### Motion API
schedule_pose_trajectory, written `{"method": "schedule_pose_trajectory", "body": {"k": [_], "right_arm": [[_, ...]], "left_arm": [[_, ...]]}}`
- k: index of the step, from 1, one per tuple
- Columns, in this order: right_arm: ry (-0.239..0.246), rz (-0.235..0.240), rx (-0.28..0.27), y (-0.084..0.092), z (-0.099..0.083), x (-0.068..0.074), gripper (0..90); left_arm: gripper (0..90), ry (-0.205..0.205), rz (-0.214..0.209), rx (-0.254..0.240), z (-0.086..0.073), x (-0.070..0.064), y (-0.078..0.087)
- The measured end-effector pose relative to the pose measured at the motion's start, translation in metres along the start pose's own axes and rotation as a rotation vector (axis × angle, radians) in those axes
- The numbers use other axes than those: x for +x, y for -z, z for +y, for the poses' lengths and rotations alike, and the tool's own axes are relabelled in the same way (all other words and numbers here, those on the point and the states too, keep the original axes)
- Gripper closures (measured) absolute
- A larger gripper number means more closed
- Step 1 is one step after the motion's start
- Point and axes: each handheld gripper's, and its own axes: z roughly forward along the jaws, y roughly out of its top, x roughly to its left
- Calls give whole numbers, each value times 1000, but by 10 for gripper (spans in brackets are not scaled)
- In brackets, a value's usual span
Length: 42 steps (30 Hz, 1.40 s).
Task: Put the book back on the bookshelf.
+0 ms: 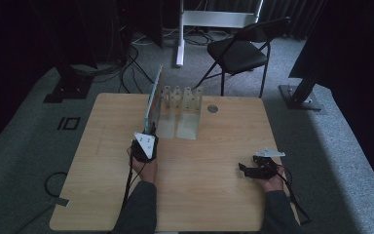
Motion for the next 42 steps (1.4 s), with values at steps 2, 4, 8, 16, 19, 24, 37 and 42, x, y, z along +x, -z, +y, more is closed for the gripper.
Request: {"method": "schedule_pose_trajectory", "body": {"k": [2,4,8,16,19,24,37,42], "right_arm": [[0,0,0,0,0,0,215],[0,0,0,0,0,0,215],[0,0,0,0,0,0,215],[0,0,0,0,0,0,215],[1,0,-1,0,0,0,215],[0,0,-1,0,0,0,215],[-1,1,-1,0,0,0,215],[-2,1,-1,0,0,0,214]], "left_arm": [[808,1,-1,0,0,0,0],[809,3,1,2,0,0,-1],[808,3,-1,6,0,0,-1],[808,35,-7,9,-2,4,1],[808,41,-8,10,-2,5,1],[807,66,-9,16,-4,11,2],[806,94,-13,27,-8,16,5],[806,93,-14,33,-10,16,7]]}}
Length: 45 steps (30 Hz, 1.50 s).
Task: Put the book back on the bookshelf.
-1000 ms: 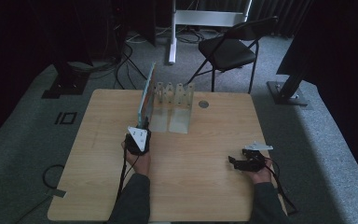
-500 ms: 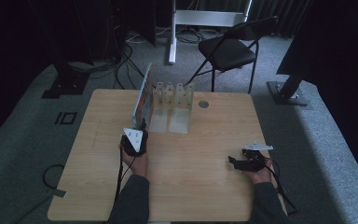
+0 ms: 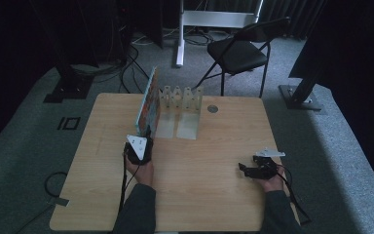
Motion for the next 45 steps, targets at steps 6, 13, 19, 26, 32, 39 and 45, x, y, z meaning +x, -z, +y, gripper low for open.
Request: {"method": "schedule_pose_trajectory", "body": {"k": [6,13,19,26,32,39,45], "right_arm": [[0,0,0,0,0,0,214],[0,1,0,0,0,0,214],[1,0,0,0,0,0,215],[1,0,0,0,0,0,214],[0,0,0,0,0,0,214],[2,-1,1,0,0,0,214],[2,-2,1,0,0,0,214]], "left_arm": [[805,13,3,2,0,1,1],[800,11,5,2,-1,3,1],[789,0,17,6,-1,5,1],[785,-16,10,9,-1,7,1],[775,-34,-3,24,0,9,2],[737,-60,-30,40,1,12,5],[685,-67,-48,39,2,15,10]]}}
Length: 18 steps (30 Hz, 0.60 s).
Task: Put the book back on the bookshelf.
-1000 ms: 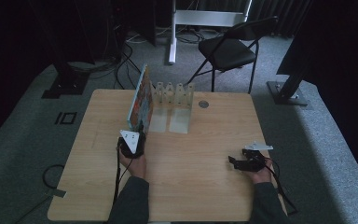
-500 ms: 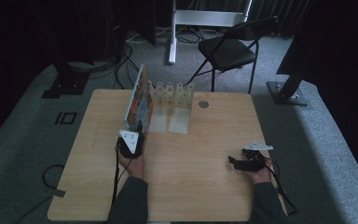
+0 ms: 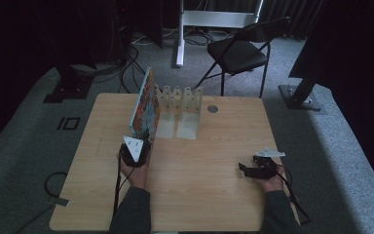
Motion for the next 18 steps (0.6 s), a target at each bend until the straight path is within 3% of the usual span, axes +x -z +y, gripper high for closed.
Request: {"method": "schedule_pose_trajectory", "body": {"k": [12,18], "right_arm": [[2,-1,-1,0,0,0,214],[2,-1,-1,0,0,0,214]], "left_arm": [[592,-29,-28,67,2,8,10],[570,-37,-51,76,5,11,17]]}}
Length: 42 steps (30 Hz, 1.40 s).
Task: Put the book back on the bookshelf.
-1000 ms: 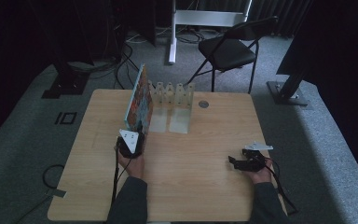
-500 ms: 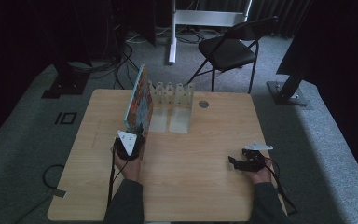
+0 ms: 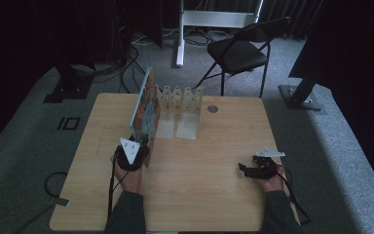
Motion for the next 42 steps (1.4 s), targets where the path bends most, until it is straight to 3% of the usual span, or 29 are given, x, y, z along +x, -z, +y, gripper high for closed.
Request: {"method": "schedule_pose_trajectory", "body": {"k": [9,17,36,42], "right_arm": [[1,-2,1,0,0,0,214],[1,-2,1,0,0,0,214],[3,-4,2,0,0,1,214],[3,-5,2,0,0,1,214]], "left_arm": [[552,-13,-66,10,5,4,10],[543,-14,-89,16,6,6,16],[536,-65,-153,30,1,8,32],[535,-56,-173,35,-1,12,37]]}}
